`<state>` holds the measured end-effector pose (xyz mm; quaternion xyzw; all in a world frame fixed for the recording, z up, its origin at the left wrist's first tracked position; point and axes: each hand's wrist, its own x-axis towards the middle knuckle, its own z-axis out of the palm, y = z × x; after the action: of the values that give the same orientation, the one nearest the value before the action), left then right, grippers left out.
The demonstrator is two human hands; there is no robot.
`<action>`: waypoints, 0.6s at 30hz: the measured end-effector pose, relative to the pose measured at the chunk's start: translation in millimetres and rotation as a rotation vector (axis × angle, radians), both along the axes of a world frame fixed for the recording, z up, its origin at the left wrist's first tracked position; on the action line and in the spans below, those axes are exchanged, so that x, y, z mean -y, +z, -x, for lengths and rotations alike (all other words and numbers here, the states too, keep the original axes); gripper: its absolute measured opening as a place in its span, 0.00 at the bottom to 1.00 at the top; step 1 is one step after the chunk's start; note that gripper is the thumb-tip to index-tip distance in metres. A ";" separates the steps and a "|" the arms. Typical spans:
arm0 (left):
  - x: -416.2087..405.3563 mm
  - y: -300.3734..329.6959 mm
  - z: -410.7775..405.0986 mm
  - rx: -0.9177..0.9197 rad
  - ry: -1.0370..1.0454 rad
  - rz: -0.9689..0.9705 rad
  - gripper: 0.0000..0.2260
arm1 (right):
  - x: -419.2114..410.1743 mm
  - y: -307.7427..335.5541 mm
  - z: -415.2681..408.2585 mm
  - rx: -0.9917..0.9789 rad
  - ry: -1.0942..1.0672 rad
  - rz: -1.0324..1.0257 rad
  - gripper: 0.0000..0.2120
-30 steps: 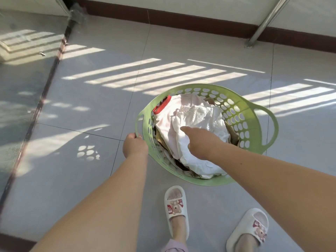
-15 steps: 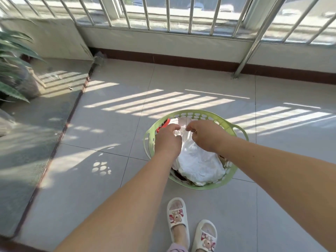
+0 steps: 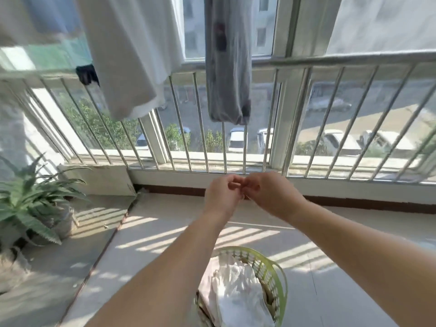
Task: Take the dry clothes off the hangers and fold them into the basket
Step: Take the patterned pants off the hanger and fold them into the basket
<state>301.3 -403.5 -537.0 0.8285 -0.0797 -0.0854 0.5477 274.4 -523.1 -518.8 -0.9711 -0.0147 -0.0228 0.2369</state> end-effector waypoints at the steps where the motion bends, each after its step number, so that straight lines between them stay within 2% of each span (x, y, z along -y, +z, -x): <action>1: 3.3 19.0 0.5 0.044 -0.012 0.013 0.09 | 2.5 18.9 2.0 0.055 -0.007 -0.003 0.11; 10: 16.0 164.8 20.5 0.424 -0.026 0.061 0.06 | 14.5 151.7 26.3 0.393 0.021 -0.064 0.09; 12: 16.9 186.3 23.1 0.489 -0.027 0.071 0.06 | 15.0 175.1 32.4 0.441 0.037 -0.044 0.10; 18: 16.1 289.9 7.9 0.832 0.046 0.114 0.09 | 12.2 276.6 21.1 0.693 0.013 0.019 0.10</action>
<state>293.5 -419.6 -247.0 0.7622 -0.2802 0.2731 0.5158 253.3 -535.3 -242.2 -0.9078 -0.1005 -0.3495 0.2088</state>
